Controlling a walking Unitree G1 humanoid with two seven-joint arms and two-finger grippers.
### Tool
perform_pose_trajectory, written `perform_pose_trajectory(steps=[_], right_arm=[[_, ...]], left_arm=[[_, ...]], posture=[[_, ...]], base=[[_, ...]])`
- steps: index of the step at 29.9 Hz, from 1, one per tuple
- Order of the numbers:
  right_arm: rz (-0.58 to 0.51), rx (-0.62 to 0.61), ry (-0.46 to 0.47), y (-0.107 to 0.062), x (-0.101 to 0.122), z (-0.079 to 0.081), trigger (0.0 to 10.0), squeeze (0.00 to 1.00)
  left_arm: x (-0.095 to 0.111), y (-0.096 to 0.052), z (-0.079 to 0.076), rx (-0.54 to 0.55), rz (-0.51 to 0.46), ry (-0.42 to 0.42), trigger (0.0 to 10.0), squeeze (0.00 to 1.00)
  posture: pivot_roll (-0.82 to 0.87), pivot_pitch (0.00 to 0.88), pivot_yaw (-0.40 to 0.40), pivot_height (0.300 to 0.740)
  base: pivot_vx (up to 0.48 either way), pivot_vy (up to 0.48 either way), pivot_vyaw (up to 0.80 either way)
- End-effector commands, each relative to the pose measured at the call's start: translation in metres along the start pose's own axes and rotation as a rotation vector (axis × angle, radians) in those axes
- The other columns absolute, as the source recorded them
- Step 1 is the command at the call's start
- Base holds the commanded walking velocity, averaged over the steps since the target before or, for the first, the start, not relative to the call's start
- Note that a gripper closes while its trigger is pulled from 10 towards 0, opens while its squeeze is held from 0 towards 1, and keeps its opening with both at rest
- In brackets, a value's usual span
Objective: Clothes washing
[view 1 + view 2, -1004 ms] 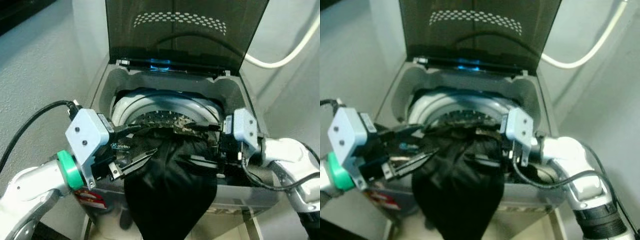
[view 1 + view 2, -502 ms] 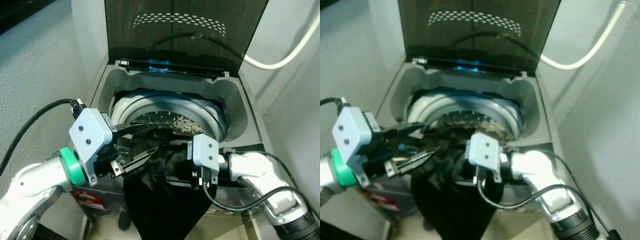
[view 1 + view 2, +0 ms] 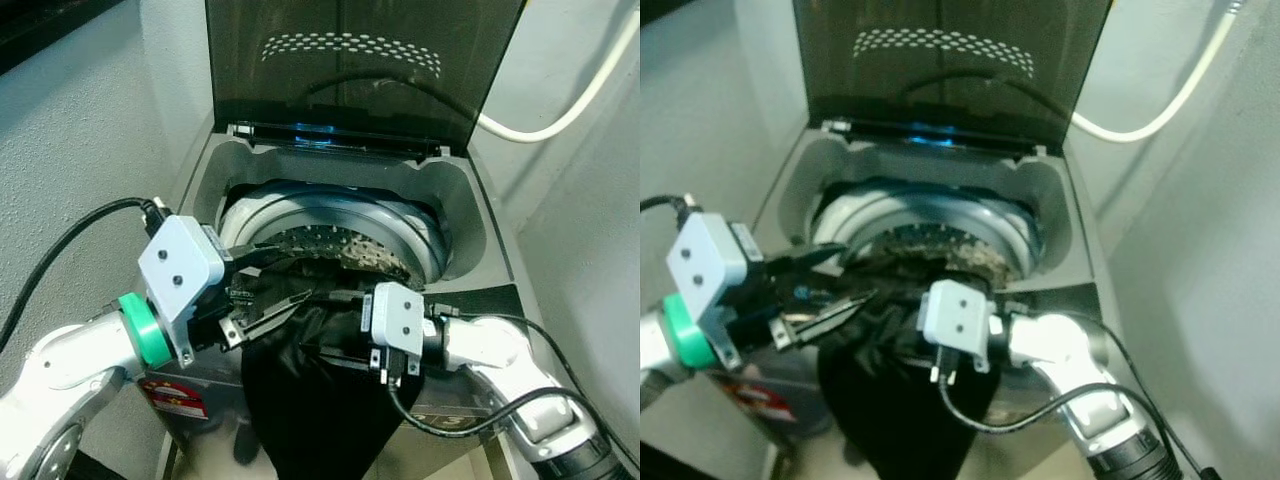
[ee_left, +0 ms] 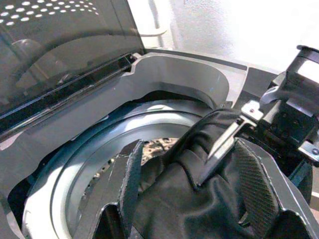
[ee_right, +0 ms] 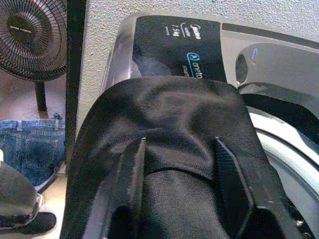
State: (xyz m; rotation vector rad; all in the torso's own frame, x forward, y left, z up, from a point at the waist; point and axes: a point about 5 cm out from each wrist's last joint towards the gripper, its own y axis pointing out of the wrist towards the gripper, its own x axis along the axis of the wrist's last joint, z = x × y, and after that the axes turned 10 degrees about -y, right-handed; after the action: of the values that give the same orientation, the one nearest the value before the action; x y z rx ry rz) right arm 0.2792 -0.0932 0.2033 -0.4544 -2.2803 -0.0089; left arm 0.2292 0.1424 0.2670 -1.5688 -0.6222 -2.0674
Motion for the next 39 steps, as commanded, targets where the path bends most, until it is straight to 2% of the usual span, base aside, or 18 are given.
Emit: perform_pose_trajectory(steps=[1,13,16,19,21,22,23,24,25,28,31,32,33,35,36,37,38,39], right_arm=[[0.076,-0.005,0.036,-0.004,-0.014,0.005,0.0,0.0],[0.059,-0.033,0.032,-0.003,-0.014,0.001,0.0,0.0],[0.008,-0.157,0.058,0.0,-0.008,-0.014,0.0,0.0],[-0.005,-0.189,0.067,0.001,-0.007,-0.018,0.0,0.0],[-0.071,-0.405,0.09,0.005,0.002,-0.045,0.2,0.0],[-0.071,-0.405,0.09,0.005,0.002,-0.045,0.2,0.0],[-0.093,-0.484,0.1,0.006,0.006,-0.054,0.2,0.0],[-0.11,-0.565,0.116,0.007,0.008,-0.065,10.0,0.0],[-0.116,-0.605,0.126,0.008,0.009,-0.07,10.0,0.0],[-0.093,-0.865,0.109,0.009,0.011,-0.104,10.0,0.0],[-0.081,-0.938,0.1,0.009,0.011,-0.112,10.0,0.0],[-0.068,-1.077,0.083,0.003,0.014,-0.126,10.0,0.0],[-0.068,-1.077,0.083,0.003,0.014,-0.126,10.0,0.0],[-0.052,-1.381,0.038,-0.015,0.022,-0.15,10.0,0.0],[-0.053,-1.464,0.022,-0.02,0.026,-0.155,10.0,0.0],[-0.044,-1.479,-0.02,-0.019,0.028,-0.156,10.0,0.0],[-0.044,-1.479,-0.02,-0.019,0.028,-0.156,10.0,0.0],[-0.011,-1.362,-0.03,-0.004,0.024,-0.15,10.0,0.0]], left_arm=[[-0.001,0.001,-0.001,-0.006,0.0,-0.001,10.0,0.0],[-0.002,0.002,-0.001,0.001,-0.004,0.001,10.0,0.0],[-0.003,0.003,0.0,0.014,-0.009,0.005,10.0,0.0],[-0.003,0.003,0.001,0.018,-0.011,0.005,10.0,0.0],[-0.003,0.006,0.001,0.03,-0.024,0.004,10.0,0.0],[-0.003,0.006,0.001,0.03,-0.024,0.004,10.0,0.0],[-0.002,0.007,0.001,0.035,-0.029,0.004,10.0,0.0],[-0.002,0.008,0.002,0.043,-0.035,0.004,10.0,0.0],[-0.002,0.008,0.003,0.048,-0.039,0.005,10.0,0.0],[0.001,0.011,0.007,0.075,-0.065,0.008,10.0,0.0],[0.002,0.012,0.008,0.081,-0.071,0.007,10.0,0.0],[0.002,0.013,0.009,0.087,-0.078,0.006,10.0,0.0],[0.002,0.013,0.009,0.087,-0.078,0.006,10.0,0.0],[0.003,0.014,0.008,0.097,-0.089,0.005,10.0,0.0],[0.003,0.014,0.008,0.1,-0.092,0.004,10.0,0.0],[0.003,0.014,0.008,0.103,-0.093,0.006,10.0,0.0],[0.003,0.014,0.008,0.103,-0.093,0.006,10.0,0.0],[0.003,0.013,0.008,0.109,-0.092,0.006,10.0,0.0]], posture=[[0.11,0.083,-0.007,0.74],[0.11,0.081,-0.014,0.74],[0.11,0.075,-0.017,0.74],[0.11,0.075,-0.017,0.74],[0.11,0.071,-0.016,0.74],[0.11,0.071,-0.016,0.74],[0.11,0.071,-0.016,0.74],[0.11,0.07,-0.015,0.74],[0.11,0.07,-0.015,0.74],[0.11,0.066,-0.016,0.74],[0.11,0.066,-0.017,0.74],[0.11,0.065,-0.017,0.74],[0.11,0.065,-0.017,0.74],[0.13,0.062,-0.025,0.74],[0.13,0.062,-0.025,0.74],[0.13,0.063,-0.029,0.74],[0.13,0.063,-0.029,0.74],[0.13,0.065,-0.03,0.74]], base=[[0.0,0.0,0.0],[0.0,0.0,0.0],[0.0,0.0,0.0],[0.0,0.0,0.0],[0.0,0.0,0.0],[0.0,0.0,0.0],[0.0,0.0,0.0],[0.0,0.0,0.0],[0.0,0.0,0.0],[0.0,0.0,0.0],[0.0,0.0,0.0],[0.0,0.0,0.0],[0.0,0.0,0.0],[0.0,0.0,0.0],[0.0,0.0,0.0],[0.0,0.0,0.0],[0.0,0.0,0.0],[0.0,0.0,0.0]])
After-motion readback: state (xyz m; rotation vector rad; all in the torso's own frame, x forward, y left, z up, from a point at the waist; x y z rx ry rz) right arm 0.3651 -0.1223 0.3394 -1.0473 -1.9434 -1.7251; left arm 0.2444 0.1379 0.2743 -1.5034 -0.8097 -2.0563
